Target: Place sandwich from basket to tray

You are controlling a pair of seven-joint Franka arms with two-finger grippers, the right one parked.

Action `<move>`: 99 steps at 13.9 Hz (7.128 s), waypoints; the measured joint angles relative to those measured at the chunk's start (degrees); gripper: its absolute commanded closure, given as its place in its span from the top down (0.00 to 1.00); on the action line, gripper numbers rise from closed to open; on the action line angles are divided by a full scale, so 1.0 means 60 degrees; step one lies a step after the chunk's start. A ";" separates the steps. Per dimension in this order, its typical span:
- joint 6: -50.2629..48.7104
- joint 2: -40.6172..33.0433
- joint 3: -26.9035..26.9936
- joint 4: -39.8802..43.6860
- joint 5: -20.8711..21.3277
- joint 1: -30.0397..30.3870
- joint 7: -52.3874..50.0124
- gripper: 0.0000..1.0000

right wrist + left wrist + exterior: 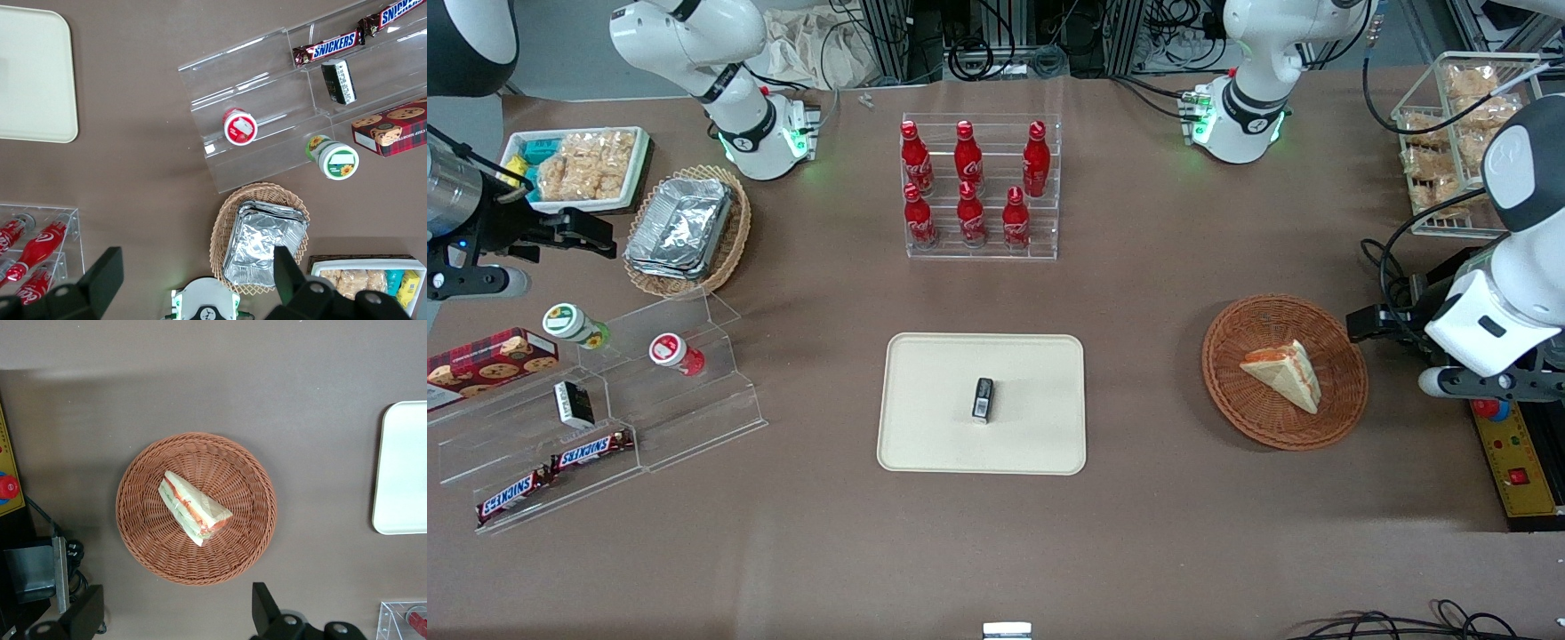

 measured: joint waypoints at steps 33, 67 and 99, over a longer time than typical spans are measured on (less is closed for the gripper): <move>0.4624 0.0629 -0.0016 -0.4201 0.0140 -0.0020 -0.8667 1.00; 0.4896 0.1242 0.0404 -0.4268 0.0585 0.0110 -0.9290 0.00; 0.5742 0.5895 -0.2844 0.0880 0.2626 -0.3044 -0.7348 1.00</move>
